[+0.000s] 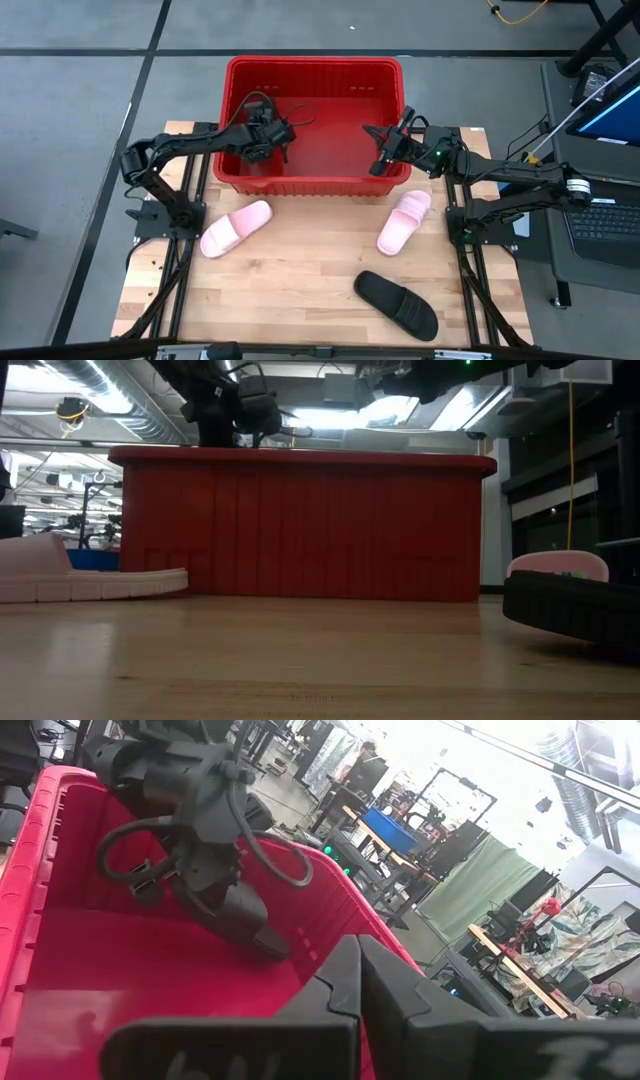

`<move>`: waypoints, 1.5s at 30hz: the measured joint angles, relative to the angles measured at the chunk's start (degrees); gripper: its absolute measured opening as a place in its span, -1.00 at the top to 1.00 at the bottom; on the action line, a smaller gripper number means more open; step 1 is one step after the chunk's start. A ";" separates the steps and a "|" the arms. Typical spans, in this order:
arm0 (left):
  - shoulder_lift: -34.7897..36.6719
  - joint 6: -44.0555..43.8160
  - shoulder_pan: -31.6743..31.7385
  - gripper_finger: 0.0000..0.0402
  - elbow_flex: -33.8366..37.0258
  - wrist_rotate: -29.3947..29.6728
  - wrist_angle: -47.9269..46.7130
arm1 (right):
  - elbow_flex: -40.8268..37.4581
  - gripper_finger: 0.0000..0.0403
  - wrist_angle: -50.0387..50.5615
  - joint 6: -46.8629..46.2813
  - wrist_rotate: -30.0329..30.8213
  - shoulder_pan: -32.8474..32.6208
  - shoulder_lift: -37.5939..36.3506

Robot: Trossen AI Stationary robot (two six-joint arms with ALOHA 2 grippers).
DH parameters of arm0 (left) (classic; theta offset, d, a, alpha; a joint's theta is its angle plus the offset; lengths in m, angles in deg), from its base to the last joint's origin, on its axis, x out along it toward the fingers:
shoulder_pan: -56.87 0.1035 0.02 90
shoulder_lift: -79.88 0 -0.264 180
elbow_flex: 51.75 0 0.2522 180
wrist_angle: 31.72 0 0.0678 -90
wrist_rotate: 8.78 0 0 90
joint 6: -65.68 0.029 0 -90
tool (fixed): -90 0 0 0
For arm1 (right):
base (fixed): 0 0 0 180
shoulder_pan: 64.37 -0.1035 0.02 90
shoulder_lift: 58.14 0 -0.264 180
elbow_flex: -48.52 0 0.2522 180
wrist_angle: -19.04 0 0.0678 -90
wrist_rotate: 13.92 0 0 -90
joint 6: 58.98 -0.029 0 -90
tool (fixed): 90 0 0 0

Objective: Pick and place slides into bin
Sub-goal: Put the left black slide into the red bin

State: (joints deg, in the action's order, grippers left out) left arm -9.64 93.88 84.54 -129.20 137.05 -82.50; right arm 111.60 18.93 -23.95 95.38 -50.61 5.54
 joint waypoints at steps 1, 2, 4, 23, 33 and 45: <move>0.00 -0.31 0.01 0.98 0.28 -0.02 -0.03 | 0.00 0.97 0.00 0.00 -0.01 0.00 0.00; 0.00 -0.47 0.01 0.98 0.49 -0.02 0.19 | 0.00 0.97 0.00 0.00 -0.02 0.00 0.00; 0.00 -0.50 0.04 0.98 0.87 0.07 1.60 | 0.00 0.97 0.01 0.00 -0.01 0.00 0.00; 0.04 0.11 1.74 0.98 8.93 -2.55 10.51 | 0.00 0.97 0.09 -3.06 -0.02 -0.09 0.00; 0.09 -1.31 1.85 0.98 9.94 -4.33 12.07 | 0.00 0.97 0.08 -3.08 -0.02 -0.09 0.00; 0.09 -2.46 3.38 0.98 9.96 -10.62 10.43 | 0.00 0.97 0.15 -3.08 -0.02 -0.09 0.00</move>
State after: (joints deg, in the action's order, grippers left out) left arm -9.55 91.42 87.93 -119.24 126.44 -72.06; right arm 111.60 19.08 -27.03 95.37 -50.70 5.54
